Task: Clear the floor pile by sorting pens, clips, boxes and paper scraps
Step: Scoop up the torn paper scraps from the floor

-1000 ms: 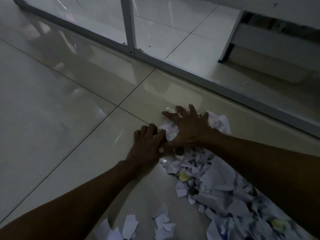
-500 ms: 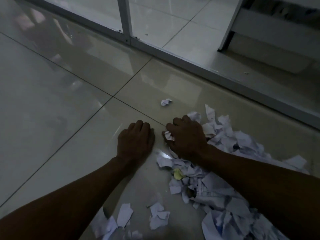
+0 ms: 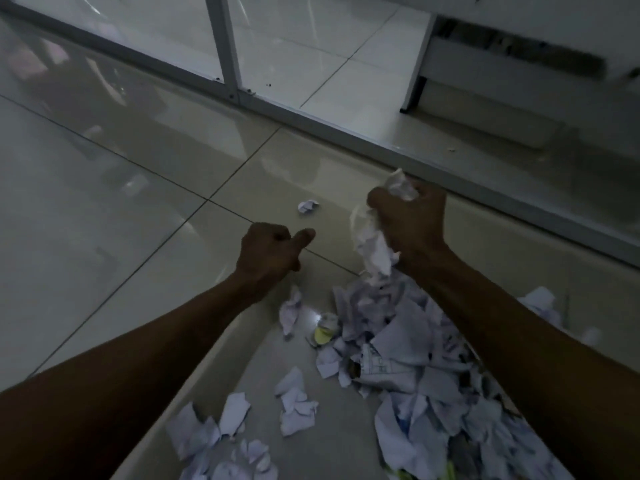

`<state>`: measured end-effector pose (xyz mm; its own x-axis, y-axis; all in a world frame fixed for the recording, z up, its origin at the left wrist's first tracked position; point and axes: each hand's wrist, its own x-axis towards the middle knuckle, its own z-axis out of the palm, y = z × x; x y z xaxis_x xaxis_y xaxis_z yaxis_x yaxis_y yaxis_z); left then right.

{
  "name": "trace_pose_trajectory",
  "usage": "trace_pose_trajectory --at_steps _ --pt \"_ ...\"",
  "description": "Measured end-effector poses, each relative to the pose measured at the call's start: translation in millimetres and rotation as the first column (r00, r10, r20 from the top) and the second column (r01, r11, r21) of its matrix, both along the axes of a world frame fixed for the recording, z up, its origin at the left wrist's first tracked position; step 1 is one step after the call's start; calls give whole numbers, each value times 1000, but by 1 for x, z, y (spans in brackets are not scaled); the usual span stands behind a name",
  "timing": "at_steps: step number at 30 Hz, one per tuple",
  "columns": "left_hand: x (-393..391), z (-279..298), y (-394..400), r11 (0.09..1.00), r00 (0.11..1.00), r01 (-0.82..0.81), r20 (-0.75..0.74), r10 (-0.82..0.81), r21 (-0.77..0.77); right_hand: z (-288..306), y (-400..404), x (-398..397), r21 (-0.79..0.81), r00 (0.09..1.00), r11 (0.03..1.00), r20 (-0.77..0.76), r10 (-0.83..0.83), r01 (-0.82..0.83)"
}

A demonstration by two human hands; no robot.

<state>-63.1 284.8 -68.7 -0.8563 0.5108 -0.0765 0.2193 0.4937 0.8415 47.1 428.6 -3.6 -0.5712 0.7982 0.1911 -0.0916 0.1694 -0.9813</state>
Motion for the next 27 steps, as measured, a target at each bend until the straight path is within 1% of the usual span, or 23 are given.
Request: trace_pose_trajectory --at_steps 2,3,5,8,10,12,14,16,18,22,24,25,27 --pt "16 7 17 995 999 19 34 -23 97 11 11 21 -157 991 982 -64 -115 104" --pt "25 9 25 995 998 44 33 -47 95 14 15 33 -222 982 963 -82 -173 151" --pt "46 7 36 994 994 105 6 -105 5 16 23 59 -309 954 917 -78 -288 252" --pt "79 6 42 984 990 136 -25 -140 -119 8 36 103 -373 899 839 -28 -436 396" --pt "99 9 45 974 977 154 -121 -174 -164 -2 44 133 -371 873 806 27 -487 461" --pt "117 12 48 953 923 218 -273 -271 -210 -13 52 158 -290 809 769 33 -587 570" --pt "131 11 50 905 847 323 -342 -407 -277 -23 51 172 -132 745 735 59 -664 665" --pt "142 0 53 847 755 402 -396 -522 -348 -37 45 179 27 723 727 85 -686 686" --pt "149 -15 55 825 695 429 -449 -562 -367 -53 35 183 148 748 759 135 -650 634" --pt "154 -34 55 829 663 433 -499 -559 -354 -76 33 188 303 777 818 277 -566 488" --pt "152 -38 55 807 627 475 -508 -590 -350 -79 36 190 351 781 852 366 -506 388" --pt "150 -40 54 786 609 501 -498 -617 -362 -82 37 193 387 758 862 436 -485 329" --pt "146 -43 53 755 588 523 -474 -655 -396 -86 33 200 472 631 854 599 -493 220"
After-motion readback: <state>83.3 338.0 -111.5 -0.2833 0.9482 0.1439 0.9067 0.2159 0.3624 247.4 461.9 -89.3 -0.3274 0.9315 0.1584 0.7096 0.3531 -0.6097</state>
